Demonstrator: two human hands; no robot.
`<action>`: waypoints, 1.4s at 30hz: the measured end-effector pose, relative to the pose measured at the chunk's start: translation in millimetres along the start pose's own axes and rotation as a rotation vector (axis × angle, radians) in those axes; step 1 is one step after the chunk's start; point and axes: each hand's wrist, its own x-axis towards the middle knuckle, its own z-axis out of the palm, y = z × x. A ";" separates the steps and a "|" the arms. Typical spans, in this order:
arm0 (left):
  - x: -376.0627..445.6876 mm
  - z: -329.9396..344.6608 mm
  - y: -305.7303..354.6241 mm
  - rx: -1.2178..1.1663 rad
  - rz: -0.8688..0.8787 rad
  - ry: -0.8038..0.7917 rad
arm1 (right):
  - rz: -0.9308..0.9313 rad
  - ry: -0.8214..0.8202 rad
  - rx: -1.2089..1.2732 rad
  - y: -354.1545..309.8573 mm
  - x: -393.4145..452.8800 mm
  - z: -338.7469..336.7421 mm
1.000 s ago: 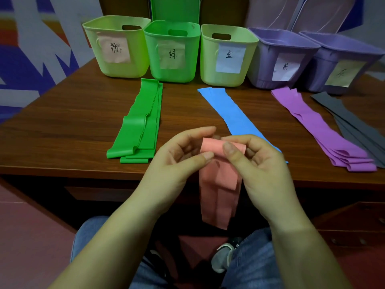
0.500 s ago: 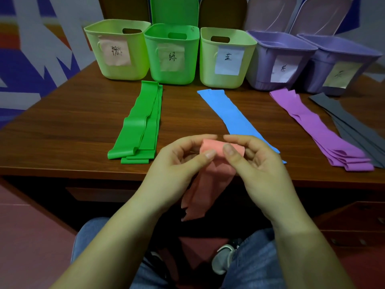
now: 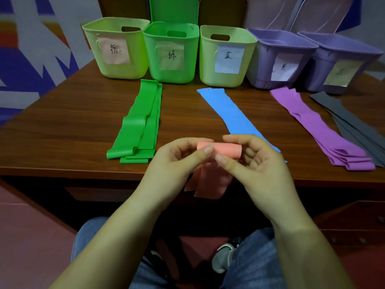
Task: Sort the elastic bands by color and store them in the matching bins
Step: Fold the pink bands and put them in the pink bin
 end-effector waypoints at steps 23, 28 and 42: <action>-2.2 12.7 5.6 0.049 0.133 -0.052 | -0.031 -0.054 -0.097 5.5 2.2 5.5; 13.9 9.8 3.9 0.159 0.152 0.017 | -0.111 -0.069 -0.129 5.0 6.3 10.2; 2.3 7.9 0.5 0.184 0.216 -0.179 | 0.045 -0.252 -0.020 11.3 -1.6 15.5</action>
